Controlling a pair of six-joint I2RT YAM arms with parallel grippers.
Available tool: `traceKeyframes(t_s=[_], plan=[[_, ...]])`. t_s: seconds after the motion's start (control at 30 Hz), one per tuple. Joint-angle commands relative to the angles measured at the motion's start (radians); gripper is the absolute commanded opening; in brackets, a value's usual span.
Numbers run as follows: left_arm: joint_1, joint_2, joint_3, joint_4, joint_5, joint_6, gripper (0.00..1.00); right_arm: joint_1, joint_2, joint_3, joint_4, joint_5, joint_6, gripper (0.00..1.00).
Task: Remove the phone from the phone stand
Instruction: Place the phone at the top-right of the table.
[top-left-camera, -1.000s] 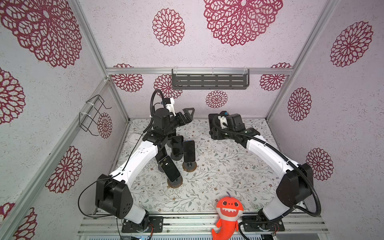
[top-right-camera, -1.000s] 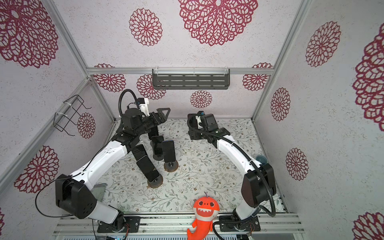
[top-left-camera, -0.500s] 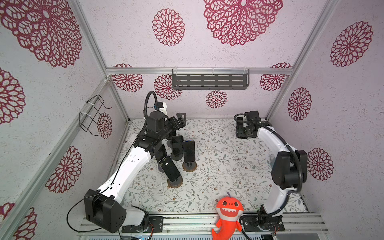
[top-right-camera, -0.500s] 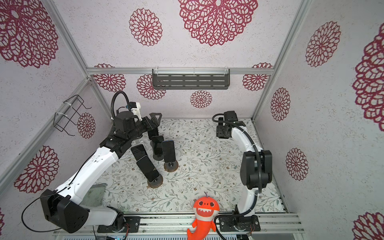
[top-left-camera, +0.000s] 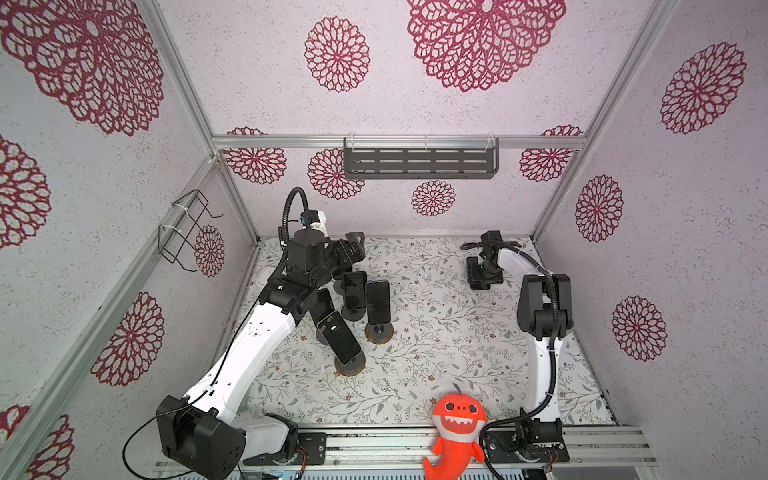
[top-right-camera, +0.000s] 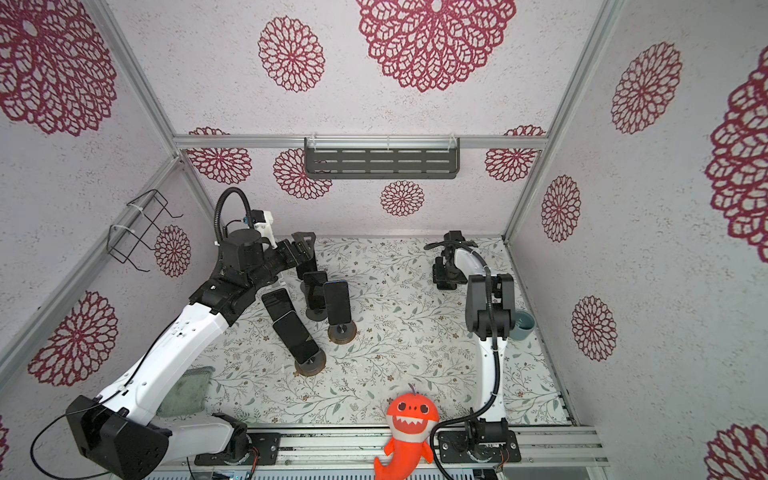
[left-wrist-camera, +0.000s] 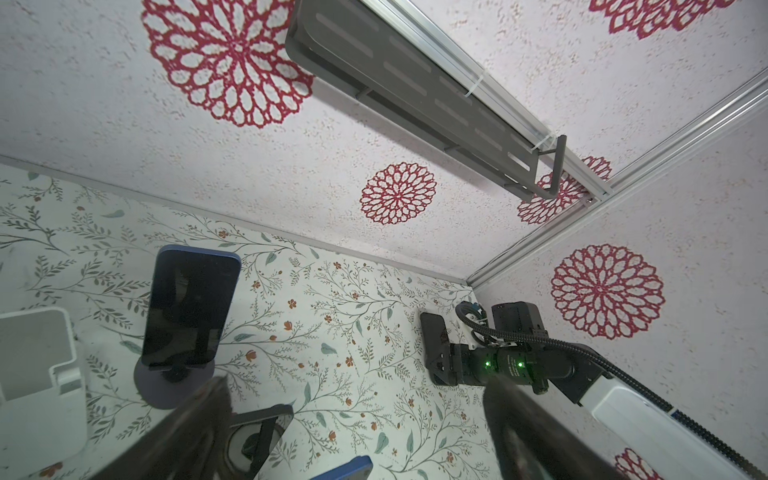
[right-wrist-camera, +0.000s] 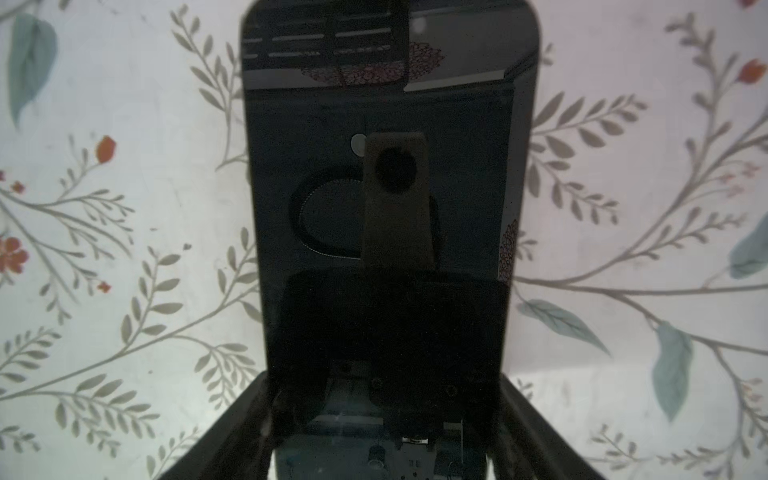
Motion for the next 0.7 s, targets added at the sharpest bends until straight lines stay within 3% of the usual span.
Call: traceKeyframes(t_s=[0.0,0.37,0.67], plan=[[-0.002,-0.022,-0.008,-0.015,-0.016,0.010,0.98,0.001,-0.014,0.039,-0.007,-0.024,0.013,0.37],[-0.001,0.004,-0.007,-0.013,-0.018,0.010,0.98,0.001,0.034,0.024,0.009,-0.010,0.023,0.67],[-0.001,0.010,-0.001,-0.014,-0.027,-0.004,0.99,0.001,0.040,0.009,0.030,-0.013,0.023,0.75]])
